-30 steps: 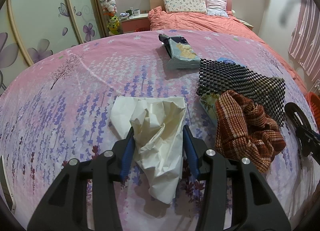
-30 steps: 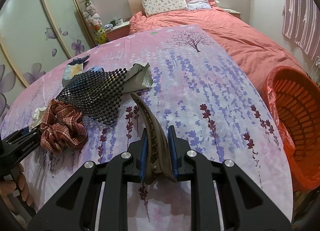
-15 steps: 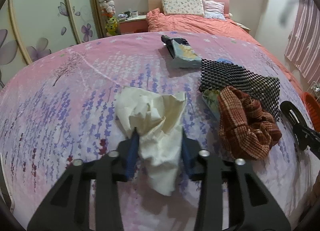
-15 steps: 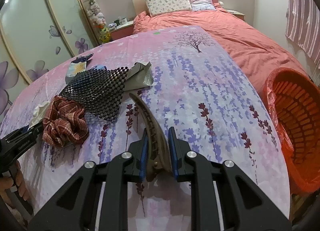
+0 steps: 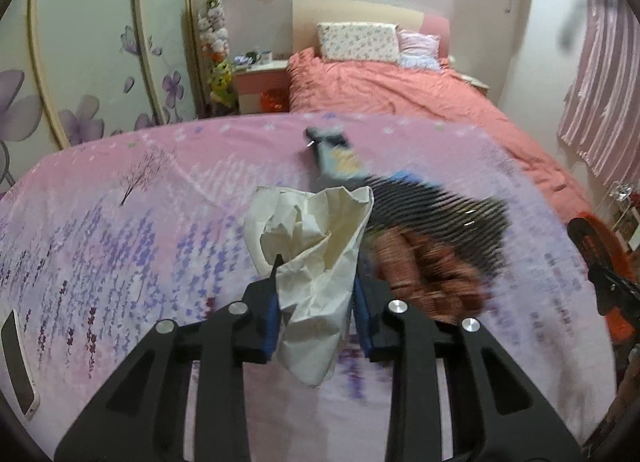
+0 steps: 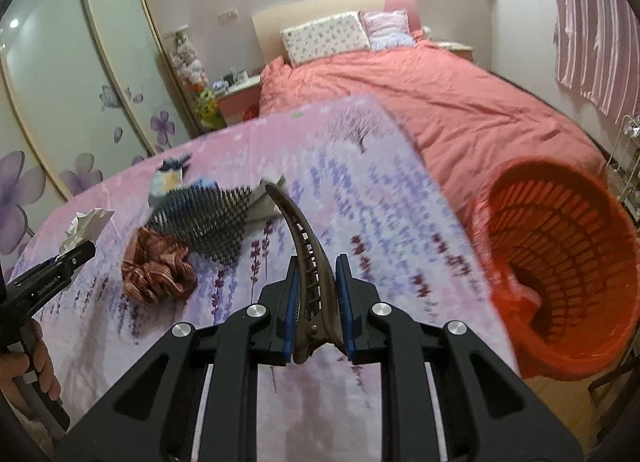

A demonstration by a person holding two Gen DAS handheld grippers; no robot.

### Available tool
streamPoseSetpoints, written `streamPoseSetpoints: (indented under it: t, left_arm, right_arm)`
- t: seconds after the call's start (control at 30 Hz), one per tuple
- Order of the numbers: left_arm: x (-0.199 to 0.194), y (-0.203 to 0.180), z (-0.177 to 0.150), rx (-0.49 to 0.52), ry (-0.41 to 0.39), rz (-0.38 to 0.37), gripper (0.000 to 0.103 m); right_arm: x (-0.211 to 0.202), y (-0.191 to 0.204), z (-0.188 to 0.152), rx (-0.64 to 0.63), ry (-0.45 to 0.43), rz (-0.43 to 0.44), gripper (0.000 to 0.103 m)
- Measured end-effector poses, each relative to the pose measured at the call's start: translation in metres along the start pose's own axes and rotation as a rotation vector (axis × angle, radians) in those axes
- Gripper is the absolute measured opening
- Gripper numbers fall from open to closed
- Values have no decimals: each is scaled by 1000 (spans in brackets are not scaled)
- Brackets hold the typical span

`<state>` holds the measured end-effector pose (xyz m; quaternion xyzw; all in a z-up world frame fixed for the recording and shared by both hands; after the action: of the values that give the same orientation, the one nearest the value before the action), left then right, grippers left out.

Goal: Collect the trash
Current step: 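Carry tissue and clip to the orange basket and open both tools, then grasp the brown plaid cloth with the left tool while the right tool grasps the black checkered mesh cloth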

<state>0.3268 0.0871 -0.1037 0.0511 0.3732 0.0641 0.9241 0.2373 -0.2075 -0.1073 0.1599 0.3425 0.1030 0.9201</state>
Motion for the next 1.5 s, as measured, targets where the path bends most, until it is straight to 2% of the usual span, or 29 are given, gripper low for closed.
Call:
streamPoseSetpoints:
  t: [0.43,0.73,1.0,1.07,1.17,1.23,1.3,1.37,1.5]
  left_arm:
    - [-99,-124,27,85,-120,-232,31]
    - [-136,-235,19,183,-123,-407,31]
    - [-146,-339,5,270,-83,-540,32]
    - [-146,-360,-2,293,-74,-554,34]
    - [-132,-390,-9,330,-61,-531,45]
    - [-115,-402,-17,346,-28,-504,53]
    - [-99,-399,-23,348,3,-480,55]
    - [-87,-388,-27,348,12,-455,59]
    - [-70,-356,-31,344,-2,-371,75]
  right_arm:
    - [-84,-40,40,26,-167,-62,18]
    - [-113,-98,44,111,-228,-111,18]
    - [-125,-154,48,202,-265,-149,18]
    - [-121,-171,49,237,-266,-155,18]
    - [-112,-194,49,269,-259,-171,19]
    - [-107,-204,44,277,-243,-189,31]
    - [-105,-210,38,285,-238,-197,43]
    - [-106,-213,31,281,-241,-207,50]
    - [-102,-205,20,232,-209,-251,69]
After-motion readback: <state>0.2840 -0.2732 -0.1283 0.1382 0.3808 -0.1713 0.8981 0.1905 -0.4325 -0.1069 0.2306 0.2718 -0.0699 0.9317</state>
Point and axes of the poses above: each gripper's, at about its wrist camera, not at the fingertips, and x roughly the way its jaws point, y to its left, z to its top, the point moved 9 cm from there along x, roughly the way its jaws point, and after that the axes turned 14 degrees about z, right-handed, at the moved point
